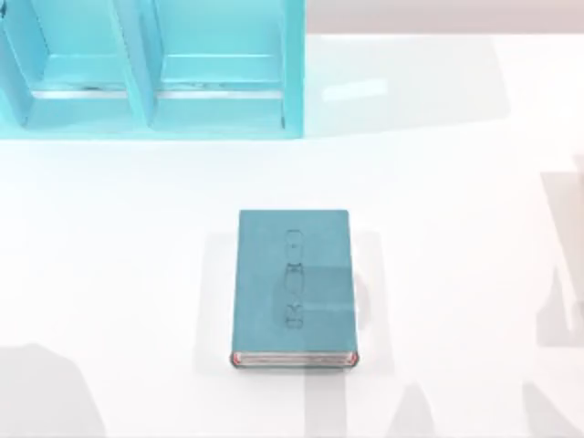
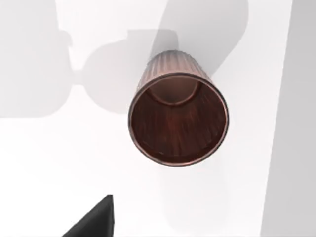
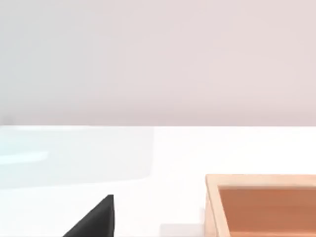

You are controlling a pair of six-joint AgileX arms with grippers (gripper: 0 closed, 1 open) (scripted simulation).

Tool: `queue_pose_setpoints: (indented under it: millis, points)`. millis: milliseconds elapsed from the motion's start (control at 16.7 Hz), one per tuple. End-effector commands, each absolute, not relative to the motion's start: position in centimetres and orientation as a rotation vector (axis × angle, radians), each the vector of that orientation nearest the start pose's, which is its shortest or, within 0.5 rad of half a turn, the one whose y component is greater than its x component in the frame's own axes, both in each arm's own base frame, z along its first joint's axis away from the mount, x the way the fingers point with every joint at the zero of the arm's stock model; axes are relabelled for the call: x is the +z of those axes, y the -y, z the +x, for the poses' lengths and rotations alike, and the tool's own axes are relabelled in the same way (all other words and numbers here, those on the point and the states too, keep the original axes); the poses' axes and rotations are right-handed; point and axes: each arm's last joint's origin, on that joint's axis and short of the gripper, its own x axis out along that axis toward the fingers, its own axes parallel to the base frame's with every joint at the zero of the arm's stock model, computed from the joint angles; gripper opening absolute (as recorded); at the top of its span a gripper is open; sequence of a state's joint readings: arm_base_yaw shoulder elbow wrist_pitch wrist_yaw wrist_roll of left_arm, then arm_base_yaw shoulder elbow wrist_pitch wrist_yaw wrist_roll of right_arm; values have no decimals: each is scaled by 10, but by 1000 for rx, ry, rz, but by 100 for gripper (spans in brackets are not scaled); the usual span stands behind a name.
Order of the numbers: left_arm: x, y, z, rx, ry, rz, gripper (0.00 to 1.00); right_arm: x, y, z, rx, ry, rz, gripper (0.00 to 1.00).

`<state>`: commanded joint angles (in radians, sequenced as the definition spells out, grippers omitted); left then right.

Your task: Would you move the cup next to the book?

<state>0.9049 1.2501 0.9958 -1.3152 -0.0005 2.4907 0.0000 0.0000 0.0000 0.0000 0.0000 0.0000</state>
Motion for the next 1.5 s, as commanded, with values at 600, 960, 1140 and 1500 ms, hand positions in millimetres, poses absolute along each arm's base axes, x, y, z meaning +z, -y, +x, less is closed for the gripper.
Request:
queue_pose_setpoints:
  millis: [600, 960, 1140, 1500]
  points:
    - [184, -159, 123, -1216, -1203, 1232, 100, 160, 1, 106, 0, 0, 0, 100]
    - [148, -155, 119, -1223, -1201, 1225, 100, 160, 1, 106, 0, 0, 0, 100]
    - [148, -155, 119, -1223, -1201, 1225, 100, 160, 1, 106, 0, 0, 0, 100]
    - [148, -155, 119, -1223, -1201, 1225, 55, 160, 1, 106, 0, 0, 0, 100]
